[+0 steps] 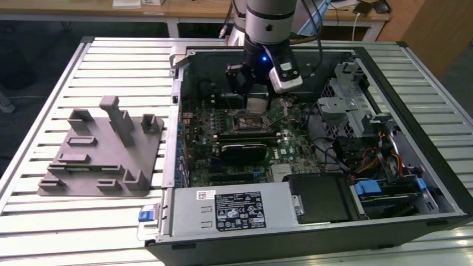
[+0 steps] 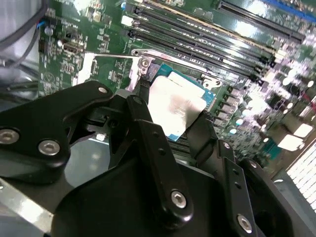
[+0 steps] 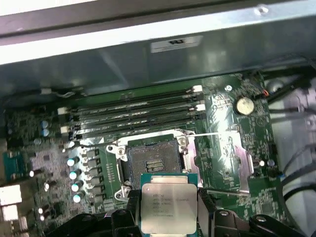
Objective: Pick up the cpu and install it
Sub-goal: 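Place the cpu into insertion slot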
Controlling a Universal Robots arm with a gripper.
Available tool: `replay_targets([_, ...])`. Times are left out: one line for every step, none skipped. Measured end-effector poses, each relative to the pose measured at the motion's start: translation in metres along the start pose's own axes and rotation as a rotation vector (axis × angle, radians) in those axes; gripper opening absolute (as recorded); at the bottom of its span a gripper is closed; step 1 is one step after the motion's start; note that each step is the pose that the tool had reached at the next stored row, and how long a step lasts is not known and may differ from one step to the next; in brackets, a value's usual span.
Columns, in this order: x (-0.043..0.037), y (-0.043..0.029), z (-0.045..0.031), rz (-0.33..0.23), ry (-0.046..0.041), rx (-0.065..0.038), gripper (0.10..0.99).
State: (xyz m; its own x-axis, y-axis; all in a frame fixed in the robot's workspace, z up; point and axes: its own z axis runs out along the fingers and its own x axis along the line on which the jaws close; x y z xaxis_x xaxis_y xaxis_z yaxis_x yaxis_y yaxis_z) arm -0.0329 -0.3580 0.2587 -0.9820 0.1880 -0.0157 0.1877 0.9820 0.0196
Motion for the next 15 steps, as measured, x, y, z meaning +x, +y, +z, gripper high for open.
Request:
replay_targets([0.0000,0.0000,0.0001,0.020,-0.0004,0.000,0.545])
replay_targets([0.0000,0.0000,0.0002,0.038,-0.0007,0.001,0.545])
replay_targets([0.0000,0.0000,0.0003,0.056,-0.0011,0.001,0.545])
replay_targets([0.0000,0.0000,0.0004,0.074,-0.0014,0.001,0.545])
replay_targets([0.0000,0.0000,0.0005,0.092,-0.0018,0.001,0.545])
replay_targets([0.0000,0.0000,0.0006,0.110,-0.0021,0.002,0.545])
replay_targets([0.0000,0.0000,0.0006,0.127,-0.0025,0.002,0.545])
replay_targets([0.0000,0.0000,0.0007,0.146,-0.0028,0.002,0.545])
replay_targets([0.0000,0.0000,0.0008,0.163,-0.0032,0.003,0.545])
replay_targets([0.0000,0.0000,0.0010,0.183,-0.0036,0.003,0.545])
replay_targets([0.0000,0.0000,0.0011,0.201,-0.0040,0.003,0.545])
replay_targets([0.0000,0.0000,0.0012,0.219,-0.0043,0.003,0.545])
replay_targets([0.0000,0.0000,0.0013,0.237,-0.0046,0.004,0.545])
replay_targets([0.0000,0.0000,0.0014,0.255,-0.0050,0.004,0.545])
replay_targets([0.0000,0.0000,0.0015,0.273,-0.0054,0.004,0.545])
